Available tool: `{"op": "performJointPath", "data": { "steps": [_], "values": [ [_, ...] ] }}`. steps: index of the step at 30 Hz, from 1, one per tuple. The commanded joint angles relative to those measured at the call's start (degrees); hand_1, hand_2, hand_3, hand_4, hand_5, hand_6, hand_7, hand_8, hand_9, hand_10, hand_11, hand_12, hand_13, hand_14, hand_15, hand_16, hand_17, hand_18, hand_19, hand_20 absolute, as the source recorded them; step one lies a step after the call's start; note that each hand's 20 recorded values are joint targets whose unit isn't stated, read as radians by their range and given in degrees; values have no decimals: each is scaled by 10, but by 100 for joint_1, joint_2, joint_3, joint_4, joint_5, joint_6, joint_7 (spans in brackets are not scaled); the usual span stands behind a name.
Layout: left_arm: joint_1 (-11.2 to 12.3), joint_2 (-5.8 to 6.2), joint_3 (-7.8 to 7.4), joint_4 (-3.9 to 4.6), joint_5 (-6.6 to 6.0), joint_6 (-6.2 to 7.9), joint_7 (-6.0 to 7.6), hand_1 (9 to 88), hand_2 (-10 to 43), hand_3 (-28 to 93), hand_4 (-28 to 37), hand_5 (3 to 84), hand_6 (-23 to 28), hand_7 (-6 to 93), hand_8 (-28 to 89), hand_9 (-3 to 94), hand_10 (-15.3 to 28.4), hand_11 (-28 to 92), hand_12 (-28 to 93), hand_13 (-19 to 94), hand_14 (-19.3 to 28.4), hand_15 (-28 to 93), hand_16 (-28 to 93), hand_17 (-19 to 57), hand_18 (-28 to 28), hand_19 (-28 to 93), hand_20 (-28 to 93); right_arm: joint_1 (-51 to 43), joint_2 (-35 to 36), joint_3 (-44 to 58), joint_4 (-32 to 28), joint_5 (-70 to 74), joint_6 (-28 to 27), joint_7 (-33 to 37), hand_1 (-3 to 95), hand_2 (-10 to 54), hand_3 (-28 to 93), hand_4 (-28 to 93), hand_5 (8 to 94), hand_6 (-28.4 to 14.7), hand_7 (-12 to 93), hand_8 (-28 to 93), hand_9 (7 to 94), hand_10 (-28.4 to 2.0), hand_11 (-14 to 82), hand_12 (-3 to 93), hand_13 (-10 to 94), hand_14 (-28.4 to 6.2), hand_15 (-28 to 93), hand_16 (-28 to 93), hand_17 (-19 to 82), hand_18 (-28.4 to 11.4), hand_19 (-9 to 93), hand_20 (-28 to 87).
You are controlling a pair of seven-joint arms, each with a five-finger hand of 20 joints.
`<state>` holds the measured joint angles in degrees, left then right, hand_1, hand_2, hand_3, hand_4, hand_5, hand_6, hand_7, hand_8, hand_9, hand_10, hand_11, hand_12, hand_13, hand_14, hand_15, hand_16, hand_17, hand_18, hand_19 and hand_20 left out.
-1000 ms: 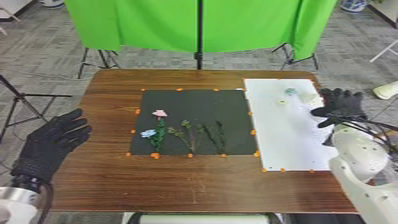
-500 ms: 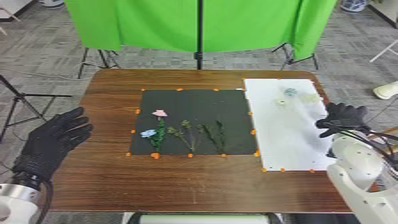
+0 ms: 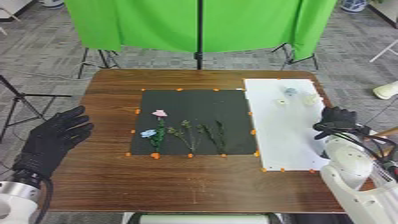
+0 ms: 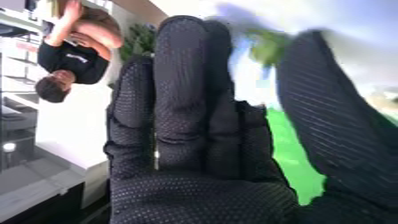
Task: Arrange flowers
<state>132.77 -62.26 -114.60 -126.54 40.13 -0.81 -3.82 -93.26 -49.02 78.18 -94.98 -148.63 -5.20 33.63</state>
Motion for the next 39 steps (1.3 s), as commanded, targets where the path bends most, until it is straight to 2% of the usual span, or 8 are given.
{"op": "performJointPath", "data": {
  "steps": [1, 7, 12, 18, 24, 28, 35, 39],
  "values": [
    [139, -45, -44, -16, -4, 7, -16, 258, 31, 714, -283, 357, 44, 252, -134, 285, 129, 340, 139, 221, 147, 503, -48, -83, 210, 502, 63, -111, -76, 80, -138, -102, 422, -351, 469, -91, 833, -282, 738, 6, 443, -125, 908, -28, 194, 387, 829, -17, 529, 273, 327, -178, 800, 381],
    [197, -68, -101, -64, -4, 58, -2, 259, 30, 713, -283, 357, 44, 252, -133, 285, 130, 340, 139, 221, 148, 504, -48, -83, 210, 503, 63, 506, -308, -464, -466, -185, 1204, -867, 455, -95, 882, -282, 771, 0, 436, -121, 926, -27, 194, 403, 838, -19, 547, 276, 338, -180, 811, 383],
    [133, -56, -51, -60, -6, 47, -49, 259, 30, 713, -283, 357, 44, 252, -133, 286, 131, 340, 139, 221, 148, 504, -48, -83, 210, 503, 63, 1397, -722, -1386, -518, -144, 1620, -1871, 450, -95, 887, -277, 775, 0, 431, -115, 931, -29, 197, 408, 840, -19, 552, 280, 339, -181, 815, 386],
    [33, -21, 47, -21, -11, 45, -78, 259, 30, 713, -283, 356, 44, 252, -132, 285, 130, 339, 139, 220, 148, 503, -49, -84, 210, 504, 63, 2501, -1485, -2487, -89, -291, 1092, -2857, 446, -95, 884, -276, 774, -1, 431, -115, 928, -29, 197, 415, 834, -19, 558, 287, 335, -177, 812, 387],
    [64, -3, 90, -30, -10, 98, -29, 259, 30, 713, -283, 357, 43, 253, -133, 285, 130, 339, 139, 220, 148, 503, -48, -84, 210, 504, 63, 3159, -2131, -3141, 564, -511, 689, -3332, 446, -95, 880, -280, 769, 3, 432, -116, 925, -30, 193, 418, 828, -19, 559, 291, 334, -175, 808, 387],
    [44, 24, 111, -31, -11, 159, -38, 260, 30, 712, -283, 357, 44, 252, -133, 285, 130, 339, 140, 220, 148, 504, -48, -84, 210, 504, 63, 3282, -2340, -3401, 820, -769, 517, -3526, 447, -95, 877, -281, 766, 5, 434, -119, 923, -28, 194, 416, 828, -19, 559, 290, 331, -174, 806, 387],
    [-112, 75, 173, 34, -5, 80, -89, 260, 29, 712, -283, 357, 44, 251, -133, 285, 130, 339, 139, 221, 148, 504, -48, -84, 210, 503, 63, 3273, -2406, -3707, 982, -1168, 358, -3621, 448, -95, 874, -282, 764, 7, 437, -122, 922, -28, 195, 416, 827, -18, 561, 288, 331, -172, 804, 387],
    [-68, 62, 157, 30, -12, 91, -96, 260, 30, 711, -283, 357, 44, 252, -133, 285, 130, 339, 140, 220, 148, 504, -48, -84, 210, 503, 63, 3213, -2481, -3786, 1003, -1434, 242, -3743, 449, -95, 873, -282, 762, 7, 438, -122, 921, -27, 196, 417, 826, -18, 563, 288, 330, -171, 803, 388]
  ]
}}
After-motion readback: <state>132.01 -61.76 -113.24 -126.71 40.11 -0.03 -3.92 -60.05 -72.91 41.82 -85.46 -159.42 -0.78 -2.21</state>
